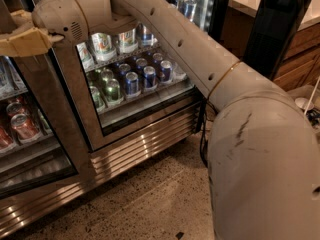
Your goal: Open left fridge door
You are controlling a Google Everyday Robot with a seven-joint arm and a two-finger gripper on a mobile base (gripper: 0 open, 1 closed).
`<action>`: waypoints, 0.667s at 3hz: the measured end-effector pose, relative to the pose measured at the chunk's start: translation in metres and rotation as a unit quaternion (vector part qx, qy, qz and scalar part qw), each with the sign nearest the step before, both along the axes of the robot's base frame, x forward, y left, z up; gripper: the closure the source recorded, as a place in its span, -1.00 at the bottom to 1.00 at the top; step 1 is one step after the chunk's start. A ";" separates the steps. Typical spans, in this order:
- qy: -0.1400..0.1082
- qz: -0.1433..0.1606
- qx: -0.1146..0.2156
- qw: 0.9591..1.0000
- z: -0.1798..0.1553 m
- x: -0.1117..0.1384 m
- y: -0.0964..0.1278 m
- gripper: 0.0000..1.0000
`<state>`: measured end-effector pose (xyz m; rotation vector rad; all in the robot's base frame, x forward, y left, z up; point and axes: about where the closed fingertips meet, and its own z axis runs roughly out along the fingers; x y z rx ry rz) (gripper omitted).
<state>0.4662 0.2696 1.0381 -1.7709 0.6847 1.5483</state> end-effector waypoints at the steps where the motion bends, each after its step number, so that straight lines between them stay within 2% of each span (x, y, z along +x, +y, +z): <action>1: 0.000 0.008 -0.006 1.000 0.000 -0.002 -0.001 1.00; 2: 0.000 0.008 -0.006 1.000 0.000 -0.002 -0.001 1.00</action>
Offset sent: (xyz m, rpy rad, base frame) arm -0.0939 0.0562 -0.0501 -0.1908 0.0373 0.4478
